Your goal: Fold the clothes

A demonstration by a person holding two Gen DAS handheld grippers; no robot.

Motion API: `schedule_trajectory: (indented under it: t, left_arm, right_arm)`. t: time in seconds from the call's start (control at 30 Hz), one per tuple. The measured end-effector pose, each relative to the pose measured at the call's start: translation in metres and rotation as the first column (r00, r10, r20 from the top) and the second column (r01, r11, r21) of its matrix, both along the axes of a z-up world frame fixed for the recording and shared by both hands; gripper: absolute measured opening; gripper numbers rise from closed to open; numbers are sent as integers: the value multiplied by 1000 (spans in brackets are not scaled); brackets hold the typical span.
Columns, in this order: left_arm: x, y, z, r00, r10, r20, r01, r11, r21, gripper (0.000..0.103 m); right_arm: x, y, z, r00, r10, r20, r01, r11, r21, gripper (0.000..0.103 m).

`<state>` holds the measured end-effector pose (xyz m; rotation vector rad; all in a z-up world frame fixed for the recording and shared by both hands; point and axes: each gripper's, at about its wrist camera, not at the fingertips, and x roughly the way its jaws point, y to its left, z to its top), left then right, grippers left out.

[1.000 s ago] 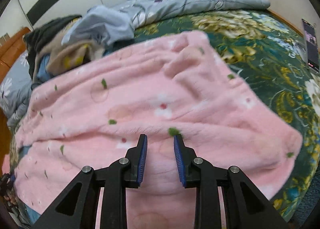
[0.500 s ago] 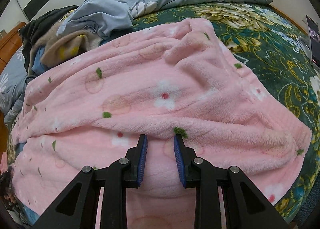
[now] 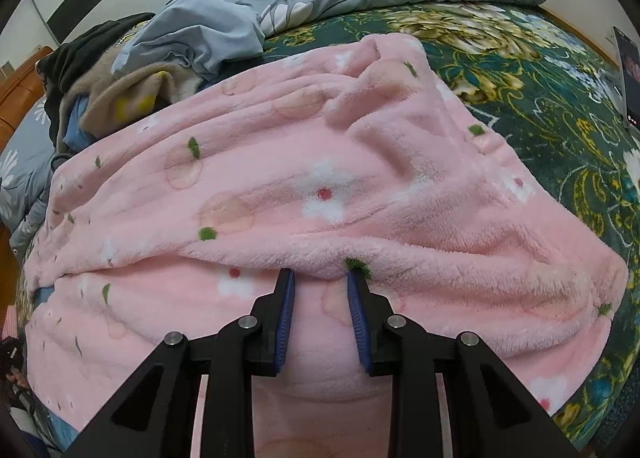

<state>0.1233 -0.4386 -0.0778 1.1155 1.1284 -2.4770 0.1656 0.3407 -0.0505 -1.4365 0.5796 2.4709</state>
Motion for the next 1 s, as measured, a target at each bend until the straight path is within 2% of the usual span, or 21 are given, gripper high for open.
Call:
schedule_trajectory:
  t: [0.13, 0.23, 0.27, 0.3, 0.37, 0.47, 0.5, 0.57, 0.7, 0.87, 1.0]
  left_arm:
    - [-10, 16, 10, 998, -56, -10, 56, 998, 17, 2]
    - [-34, 33, 16, 994, -109, 6, 108, 992, 65, 6]
    - [-41, 39, 18, 992, -122, 10, 121, 989, 81, 14]
    - [-50, 45, 16, 992, -128, 17, 126, 987, 98, 28]
    - [-70, 57, 10, 991, -125, 41, 119, 985, 124, 47]
    - [-97, 70, -2, 991, -105, 85, 94, 988, 124, 47]
    - [-102, 73, -3, 992, -90, 83, 80, 991, 110, 47]
    - [-110, 76, -2, 996, -55, 69, 49, 995, 83, 47]
    - [-116, 72, -3, 999, 16, 34, -20, 993, 114, 47]
    - [-117, 66, -11, 995, 98, 1, -97, 980, 174, 47]
    - [-119, 67, -10, 992, 123, -5, -120, 978, 171, 45]
  right_arm:
    - [-3, 5, 6, 1000, 0, -13, 0, 1000, -9, 28]
    - [-8, 15, 15, 999, -14, -35, 13, 1000, -7, 28]
    - [-9, 19, 20, 999, -22, -46, 22, 1000, -4, 28]
    - [-10, 24, 24, 998, -31, -59, 32, 1000, 0, 28]
    - [-9, 35, 30, 995, -56, -79, 56, 998, 0, 28]
    - [-4, 57, 35, 989, -108, -103, 106, 994, -19, 28]
    - [-1, 67, 36, 985, -134, -105, 132, 991, -26, 28]
    - [4, 88, 37, 977, -182, -108, 180, 983, -28, 38]
    - [4, 127, 38, 965, -238, -110, 236, 971, -31, 41]
    - [-31, 164, 37, 964, -217, -156, 188, 966, -178, 50]
    - [-76, 178, 28, 972, -179, -153, 135, 955, -264, 50]
